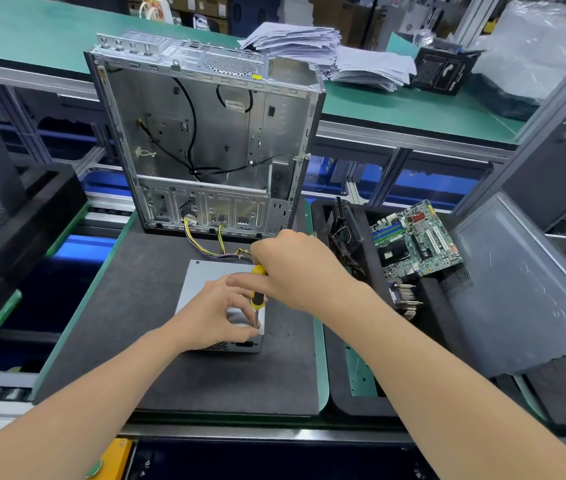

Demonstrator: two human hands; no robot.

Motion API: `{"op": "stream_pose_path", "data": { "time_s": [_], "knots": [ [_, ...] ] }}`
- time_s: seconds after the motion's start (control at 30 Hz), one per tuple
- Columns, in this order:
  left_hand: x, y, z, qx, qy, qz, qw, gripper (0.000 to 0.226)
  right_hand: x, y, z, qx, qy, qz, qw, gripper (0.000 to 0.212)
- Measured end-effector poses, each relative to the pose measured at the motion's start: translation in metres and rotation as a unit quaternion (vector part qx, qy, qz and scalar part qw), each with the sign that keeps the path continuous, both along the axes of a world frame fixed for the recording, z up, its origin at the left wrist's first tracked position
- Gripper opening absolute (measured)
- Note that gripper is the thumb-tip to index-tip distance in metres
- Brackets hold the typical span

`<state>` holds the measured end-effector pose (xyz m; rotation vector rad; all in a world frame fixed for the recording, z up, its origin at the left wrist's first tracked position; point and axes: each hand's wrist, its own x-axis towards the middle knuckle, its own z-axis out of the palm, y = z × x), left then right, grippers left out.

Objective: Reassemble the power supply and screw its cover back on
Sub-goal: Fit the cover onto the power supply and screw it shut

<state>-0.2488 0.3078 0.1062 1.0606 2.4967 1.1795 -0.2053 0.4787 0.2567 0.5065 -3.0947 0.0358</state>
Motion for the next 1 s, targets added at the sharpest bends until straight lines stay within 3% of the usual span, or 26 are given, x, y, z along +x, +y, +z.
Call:
{"op": "stream_pose_path", "data": {
  "time_s": [0.23, 0.6, 0.77, 0.87, 1.0],
  "knots": [
    [0.001, 0.001, 0.001, 0.015, 0.018, -0.012, 1.0, 0.014, -0.003, -0.007, -0.004, 0.021, 0.08, -0.065, 0.995, 0.067],
    [-0.001, 0.001, -0.003, 0.006, 0.015, -0.01, 1.0, 0.015, 0.0, -0.007, -0.006, 0.003, 0.066, -0.084, 0.994, 0.063],
    [-0.001, 0.001, -0.004, 0.016, 0.029, -0.003, 0.999, 0.019, -0.001, 0.002, -0.003, -0.112, -0.016, -0.094, 0.989, 0.058],
    [-0.003, -0.003, 0.001, 0.004, 0.011, 0.001, 1.0, 0.043, -0.006, 0.018, 0.009, -0.225, 0.006, -0.145, 0.964, 0.047],
    [-0.008, -0.017, 0.006, -0.123, 0.041, 0.027, 0.991, 0.081, -0.016, 0.043, 0.007, -0.377, -0.012, -0.208, 0.902, 0.021]
  ]
}}
